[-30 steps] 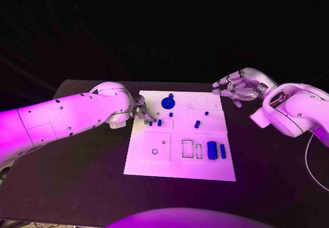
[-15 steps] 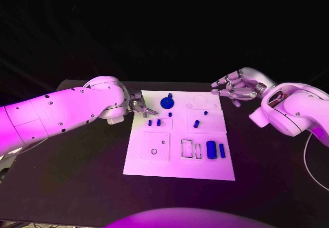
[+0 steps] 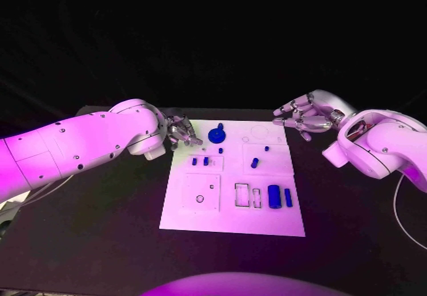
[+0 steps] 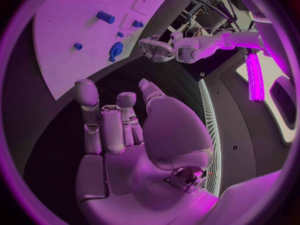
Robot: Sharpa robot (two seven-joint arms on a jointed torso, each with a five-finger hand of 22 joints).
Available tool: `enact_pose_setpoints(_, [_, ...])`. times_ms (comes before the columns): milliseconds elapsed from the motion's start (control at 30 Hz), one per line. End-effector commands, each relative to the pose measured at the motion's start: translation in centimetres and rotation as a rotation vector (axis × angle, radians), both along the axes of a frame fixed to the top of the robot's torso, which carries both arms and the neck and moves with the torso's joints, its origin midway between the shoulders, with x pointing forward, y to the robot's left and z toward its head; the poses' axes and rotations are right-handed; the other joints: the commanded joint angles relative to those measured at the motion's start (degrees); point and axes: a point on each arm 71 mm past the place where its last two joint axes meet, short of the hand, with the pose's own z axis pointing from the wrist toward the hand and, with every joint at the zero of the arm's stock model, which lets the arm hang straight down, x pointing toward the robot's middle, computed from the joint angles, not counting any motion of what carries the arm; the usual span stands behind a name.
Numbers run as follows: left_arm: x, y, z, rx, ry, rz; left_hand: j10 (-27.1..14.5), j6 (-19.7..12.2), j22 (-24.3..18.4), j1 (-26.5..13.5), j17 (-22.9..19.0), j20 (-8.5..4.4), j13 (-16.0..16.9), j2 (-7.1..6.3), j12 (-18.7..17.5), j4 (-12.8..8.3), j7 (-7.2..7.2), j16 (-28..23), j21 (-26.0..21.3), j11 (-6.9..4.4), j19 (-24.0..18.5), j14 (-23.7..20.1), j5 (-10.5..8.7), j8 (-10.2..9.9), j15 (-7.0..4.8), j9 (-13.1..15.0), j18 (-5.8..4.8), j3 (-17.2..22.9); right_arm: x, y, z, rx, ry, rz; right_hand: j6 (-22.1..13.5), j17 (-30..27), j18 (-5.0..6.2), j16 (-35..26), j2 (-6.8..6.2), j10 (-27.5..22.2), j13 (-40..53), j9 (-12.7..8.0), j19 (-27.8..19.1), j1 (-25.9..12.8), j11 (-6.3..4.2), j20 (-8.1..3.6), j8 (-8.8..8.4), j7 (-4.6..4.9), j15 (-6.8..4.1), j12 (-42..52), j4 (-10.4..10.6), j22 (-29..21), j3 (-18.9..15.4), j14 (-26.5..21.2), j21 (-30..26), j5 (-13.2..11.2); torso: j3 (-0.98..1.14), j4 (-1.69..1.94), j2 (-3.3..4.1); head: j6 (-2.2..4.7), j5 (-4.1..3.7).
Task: Assemble the parts on the task board
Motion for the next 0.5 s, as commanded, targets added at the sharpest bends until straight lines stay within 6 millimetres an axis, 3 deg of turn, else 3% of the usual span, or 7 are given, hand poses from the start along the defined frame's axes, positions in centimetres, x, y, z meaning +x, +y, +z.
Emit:
enact_pose_setpoints(33, [-0.1, -2.7, 1.0, -0.128, -0.235, -0.204, -3.06, -0.28, -4.93, 5.86, -13.9, 1.51, -7.43, -1.12, -8.89, -1.47, 1.4, -15.43, -7.53, 1.54, -3.74, -9.49, -0.25, -5.4, 1.63, -5.21, 0.94, 3.45, 0.0, 0.1, -0.1, -0.002, 0.003, 0.009, -0.3, -0.17, 0.33, -0.37, 0.16, -0.53, -0.09, -0.06, -0.2, 0.44, 0.0, -0.04, 0.26, -0.05, -0.29, 0.09, 0.41, -0.13, -0.1, 2.13, -0.35, 0.3, -0.17, -0.04, 0.1, 0.49, -0.48])
enact_pose_setpoints(67, [-0.2, -3.2, 1.0, -0.134, -0.275, -0.238, -2.42, 0.68, -7.1, 7.06, -16.25, 2.25, -11.4, -1.85, -12.68, -1.49, 1.88, -18.45, -10.1, 2.2, -4.29, -10.58, -2.45, -7.88, 2.29, -7.95, 1.27, 4.62, 0.0, 0.1, -0.1, -0.002, 0.003, 0.009, -0.3, -0.18, 0.33, -0.38, 0.16, -0.53, -0.09, -0.06, -0.21, 0.44, 0.0, -0.04, 0.26, -0.05, -0.29, 0.09, 0.42, -0.14, -0.11, 2.13, -0.36, 0.31, -0.18, -0.07, 0.11, 0.56, -0.52])
enact_pose_setpoints(167, [-0.5, -4.4, 0.8, -0.124, -0.383, -0.325, -1.82, 1.91, -9.45, 9.63, -19.17, 3.05, -16.19, -2.8, -16.81, -3.03, 1.22, -21.21, -12.29, 2.98, -3.27, -9.76, -5.17, -10.71, 2.13, -11.29, 1.37, 5.93, 0.0, 0.2, -0.1, -0.001, 0.003, 0.01, -0.3, -0.18, 0.33, -0.38, 0.16, -0.53, -0.09, -0.06, -0.21, 0.44, 0.0, -0.04, 0.26, -0.05, -0.29, 0.09, 0.42, -0.14, -0.11, 2.13, -0.36, 0.31, -0.08, -0.22, 0.1, 0.81, -0.61])
enact_pose_setpoints(300, [-0.8, -5.4, 0.1, -0.072, -0.471, -0.405, 0.78, 4.34, -12.66, 9.54, -22.55, 3.33, -22.15, -3.57, -20.46, -3.84, 1.06, -23.4, -14.78, 2.91, -0.5, -7.31, -6.2, -14.05, 2.34, -16.01, 1.22, 4.88, 0.0, 0.2, -0.1, -0.001, 0.002, 0.011, -0.3, -0.18, 0.33, -0.38, 0.16, -0.53, -0.09, -0.06, -0.21, 0.44, 0.0, -0.04, 0.26, -0.05, -0.29, 0.09, 0.42, -0.14, -0.11, 2.13, -0.36, 0.31, -0.05, -0.12, 0.09, 1.13, -0.94])
enact_pose_setpoints(433, [-0.7, -6.0, -1.1, 0.019, -0.457, -0.459, 0.75, 5.79, -13.44, 8.95, -22.84, 3.0, -24.09, -3.29, -21.66, -3.84, 0.74, -22.43, -15.05, 3.1, 1.36, -5.42, -6.69, -14.73, 2.27, -17.48, 1.54, 3.93, 0.0, 0.3, -0.1, -0.001, 0.003, 0.014, -0.3, -0.23, 0.34, -0.43, 0.18, -0.54, -0.09, -0.06, -0.23, 0.48, -0.01, -0.04, 0.26, -0.06, -0.29, 0.1, 0.42, -0.21, -0.1, 2.12, -0.4, 0.35, -0.06, -0.11, 0.07, 1.29, -1.1])
enact_pose_setpoints(467, [-0.6, -6.2, -1.4, 0.04, -0.448, -0.469, 0.66, 6.51, -13.34, 8.4, -22.04, 2.95, -24.59, -3.16, -21.93, -3.58, 0.72, -20.61, -14.49, 2.99, 2.91, -3.52, -8.51, -14.79, 2.13, -17.85, 1.56, 3.33, 0.0, 0.3, -0.1, -0.001, 0.003, 0.014, -0.3, -0.23, 0.34, -0.43, 0.18, -0.54, -0.09, -0.06, -0.23, 0.48, -0.01, -0.04, 0.26, -0.06, -0.29, 0.1, 0.42, -0.21, -0.1, 2.12, -0.4, 0.35, -0.05, -0.11, 0.08, 1.31, -1.15])
enact_pose_setpoints(500, [-0.6, -6.2, -1.6, 0.051, -0.444, -0.474, 0.75, 6.76, -13.28, 8.26, -20.62, 2.88, -24.83, -3.09, -21.99, -3.53, 0.72, -18.83, -14.22, 2.94, 3.63, -2.43, -8.92, -14.91, 2.07, -18.09, 1.57, 3.06, 0.0, 0.3, -0.1, -0.001, 0.003, 0.015, -0.3, -0.23, 0.34, -0.43, 0.18, -0.54, -0.09, -0.06, -0.23, 0.48, -0.01, -0.04, 0.26, -0.06, -0.29, 0.1, 0.42, -0.21, -0.1, 2.12, -0.4, 0.35, -0.04, -0.11, 0.09, 1.34, -1.17])
